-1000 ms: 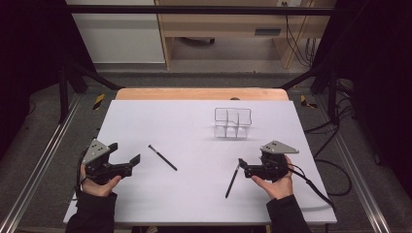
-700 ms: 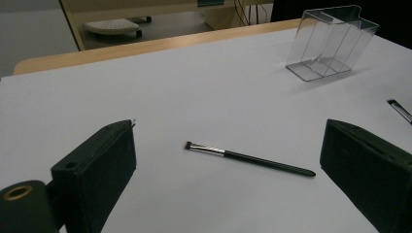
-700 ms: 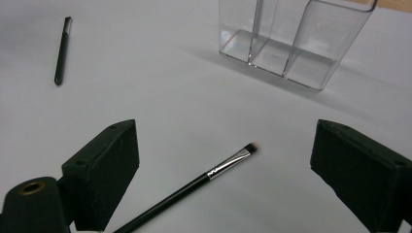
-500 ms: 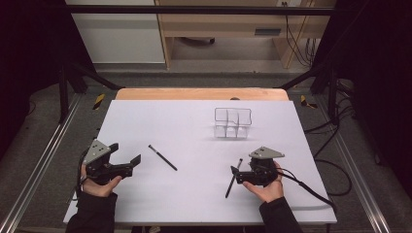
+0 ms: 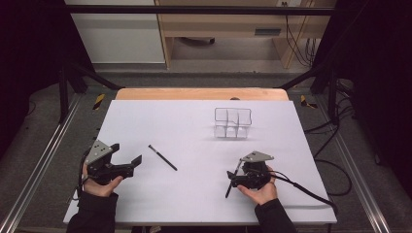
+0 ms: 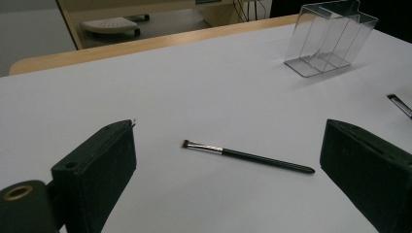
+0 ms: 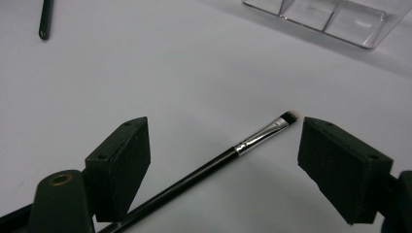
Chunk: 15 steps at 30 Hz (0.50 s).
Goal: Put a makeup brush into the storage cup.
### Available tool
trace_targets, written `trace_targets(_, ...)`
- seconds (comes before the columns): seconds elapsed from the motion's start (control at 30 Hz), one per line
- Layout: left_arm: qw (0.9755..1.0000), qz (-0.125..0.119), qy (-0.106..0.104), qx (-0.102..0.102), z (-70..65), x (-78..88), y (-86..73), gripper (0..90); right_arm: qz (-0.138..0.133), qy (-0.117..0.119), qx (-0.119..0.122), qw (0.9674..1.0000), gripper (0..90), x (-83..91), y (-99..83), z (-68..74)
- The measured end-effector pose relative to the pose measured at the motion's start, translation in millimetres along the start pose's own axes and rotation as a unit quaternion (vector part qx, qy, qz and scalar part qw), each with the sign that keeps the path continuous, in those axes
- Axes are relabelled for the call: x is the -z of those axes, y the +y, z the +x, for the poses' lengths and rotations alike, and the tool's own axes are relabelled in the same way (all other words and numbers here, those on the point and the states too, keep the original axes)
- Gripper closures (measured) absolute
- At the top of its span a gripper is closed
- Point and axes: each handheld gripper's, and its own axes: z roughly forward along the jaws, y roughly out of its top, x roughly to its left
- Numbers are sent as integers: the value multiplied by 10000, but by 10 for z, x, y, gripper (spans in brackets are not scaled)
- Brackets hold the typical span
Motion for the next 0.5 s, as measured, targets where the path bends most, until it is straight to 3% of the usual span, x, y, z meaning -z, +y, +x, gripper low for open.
trace_targets(0.5,10000,-7,-5,-17,-2,6,5,54,355,-68,104,9993,288,-135,-65,28)
